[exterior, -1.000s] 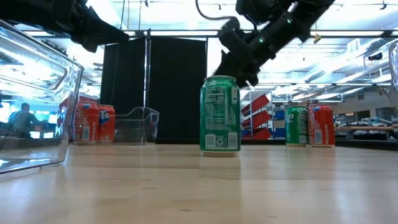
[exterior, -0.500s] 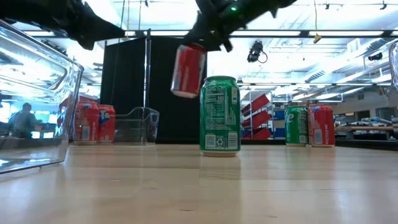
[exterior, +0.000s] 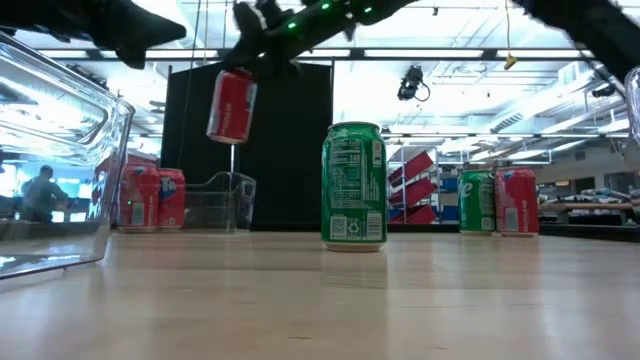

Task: Sort soda cans
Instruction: Put the orange soda can into the top left transparent bin

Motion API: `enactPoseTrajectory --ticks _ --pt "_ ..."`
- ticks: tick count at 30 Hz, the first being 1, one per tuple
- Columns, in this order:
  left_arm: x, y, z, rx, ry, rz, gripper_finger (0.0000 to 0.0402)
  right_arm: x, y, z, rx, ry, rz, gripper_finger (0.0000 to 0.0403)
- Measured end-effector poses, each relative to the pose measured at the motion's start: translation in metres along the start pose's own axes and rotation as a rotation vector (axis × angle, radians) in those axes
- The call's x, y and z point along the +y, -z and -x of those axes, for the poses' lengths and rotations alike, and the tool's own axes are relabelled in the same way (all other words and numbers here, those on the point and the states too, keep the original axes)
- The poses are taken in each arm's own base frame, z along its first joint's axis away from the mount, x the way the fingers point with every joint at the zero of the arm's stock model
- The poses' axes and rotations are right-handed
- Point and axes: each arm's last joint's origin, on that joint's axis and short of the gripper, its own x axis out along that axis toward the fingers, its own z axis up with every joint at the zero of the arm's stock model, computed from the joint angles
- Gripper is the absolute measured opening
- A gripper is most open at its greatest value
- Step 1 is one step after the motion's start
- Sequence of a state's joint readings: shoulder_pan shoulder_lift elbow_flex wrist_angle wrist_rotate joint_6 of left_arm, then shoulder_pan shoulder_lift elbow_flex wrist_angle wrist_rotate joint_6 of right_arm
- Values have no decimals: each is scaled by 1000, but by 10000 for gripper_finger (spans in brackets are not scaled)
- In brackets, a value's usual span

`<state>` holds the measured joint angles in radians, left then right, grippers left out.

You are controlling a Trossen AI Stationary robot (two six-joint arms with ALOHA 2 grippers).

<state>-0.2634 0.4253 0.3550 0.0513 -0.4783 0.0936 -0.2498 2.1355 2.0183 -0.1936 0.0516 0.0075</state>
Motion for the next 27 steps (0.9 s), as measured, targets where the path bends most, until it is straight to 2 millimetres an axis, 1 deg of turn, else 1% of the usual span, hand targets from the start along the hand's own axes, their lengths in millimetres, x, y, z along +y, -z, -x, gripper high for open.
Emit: enactPoseTrajectory --ticks 3,5,9,11,14,16,20,23,27 --pt "3 -2 6 -24 1 -9 0 -7 0 -24 -14 14 6 232" --pt "5 -2 9 -26 1 -17 0 -13 5 -38 3 24 4 232" --pt "6 -1 12 -16 2 -19 0 -23 21 -60 77 41 -1 232" --pt "6 0 12 -7 4 -19 0 -28 31 -66 105 48 -10 232" --pt "6 0 12 -6 3 -11 0 -32 42 -66 191 24 -46 232" --pt "6 0 12 -4 4 -10 0 -31 43 -61 252 15 -54 232" --pt "6 0 12 -6 4 -10 0 -23 39 -46 345 -22 -47 232" --pt "6 0 12 -6 3 -9 0 -10 39 -36 425 -67 -31 232" --pt "6 0 12 -5 4 -5 0 12 47 -24 562 -136 -20 232"
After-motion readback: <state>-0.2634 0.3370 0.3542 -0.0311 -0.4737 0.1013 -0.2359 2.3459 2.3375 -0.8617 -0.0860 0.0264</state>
